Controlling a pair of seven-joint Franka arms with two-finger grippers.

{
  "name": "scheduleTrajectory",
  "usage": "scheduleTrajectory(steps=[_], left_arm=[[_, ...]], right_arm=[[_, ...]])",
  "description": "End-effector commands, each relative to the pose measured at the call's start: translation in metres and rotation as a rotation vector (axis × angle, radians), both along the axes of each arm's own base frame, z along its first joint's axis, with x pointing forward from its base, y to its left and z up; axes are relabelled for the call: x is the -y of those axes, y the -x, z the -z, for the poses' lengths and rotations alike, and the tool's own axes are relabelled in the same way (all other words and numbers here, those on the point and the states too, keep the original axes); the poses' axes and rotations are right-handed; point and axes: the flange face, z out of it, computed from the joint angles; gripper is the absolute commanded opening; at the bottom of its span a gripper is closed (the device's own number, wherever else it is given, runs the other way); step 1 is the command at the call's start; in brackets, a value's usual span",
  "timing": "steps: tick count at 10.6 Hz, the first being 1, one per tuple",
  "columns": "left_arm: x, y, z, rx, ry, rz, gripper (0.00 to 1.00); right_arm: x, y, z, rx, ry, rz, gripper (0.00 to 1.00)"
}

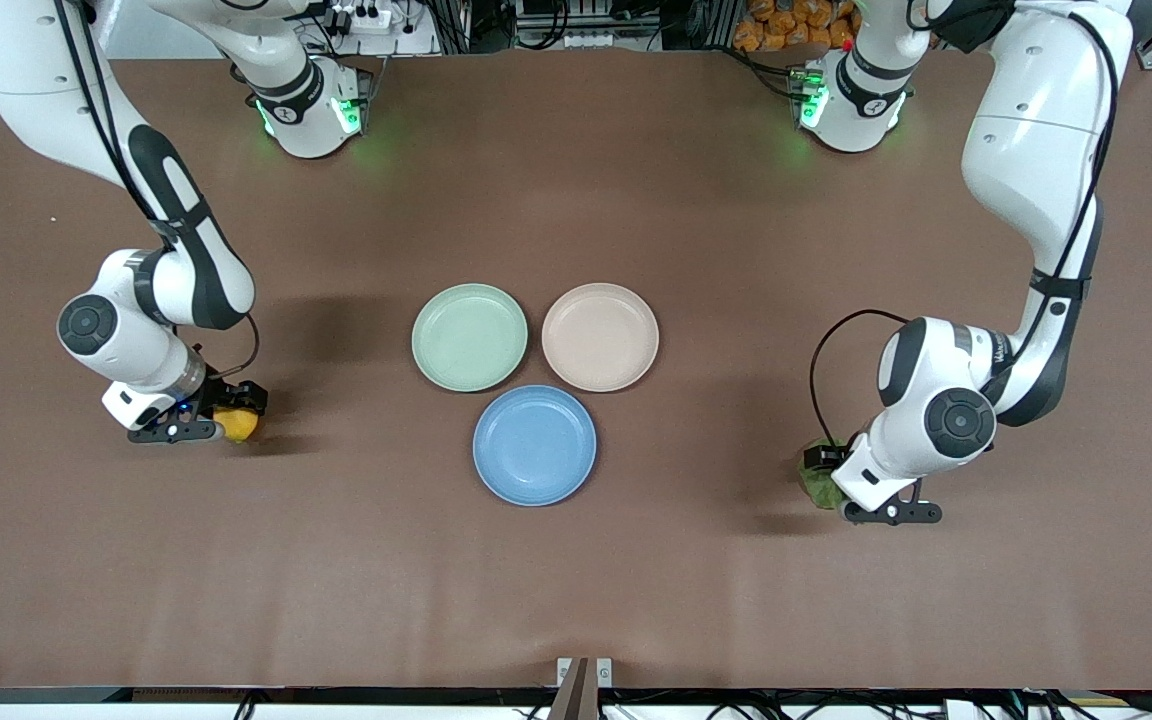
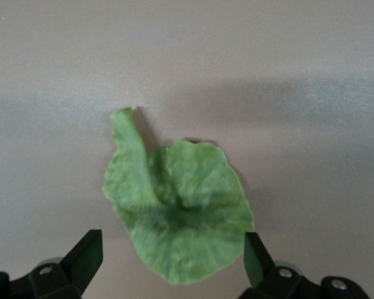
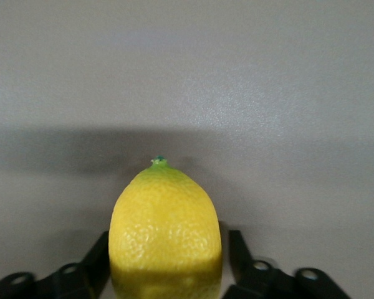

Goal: Place lemon and lettuce in plates
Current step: 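Grasp the lemon with the right gripper while the left gripper grasps the lettuce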

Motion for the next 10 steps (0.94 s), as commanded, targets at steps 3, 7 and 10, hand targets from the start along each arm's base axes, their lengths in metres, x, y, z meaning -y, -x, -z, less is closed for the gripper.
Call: scheduleTrajectory(steps=[3, 7, 10], left_arm=[[0.008, -0.005, 0.031, 0.032, 0.003, 0.026, 1.0], [0.0, -0.005, 0.037, 0.021, 0.003, 0.084, 1.0], [0.001, -0.005, 0.035, 0.025, 0.003, 0.069, 0.0]], right_arm=[[-0.023, -0.008, -0.019, 0.026, -0.036, 0.06, 0.0], [-0.137, -0.027, -0.066, -0.011, -0.115, 0.107, 0.0], [-0.242, -0.028, -0.093, 0.021, -0.188, 0.145, 0.0]])
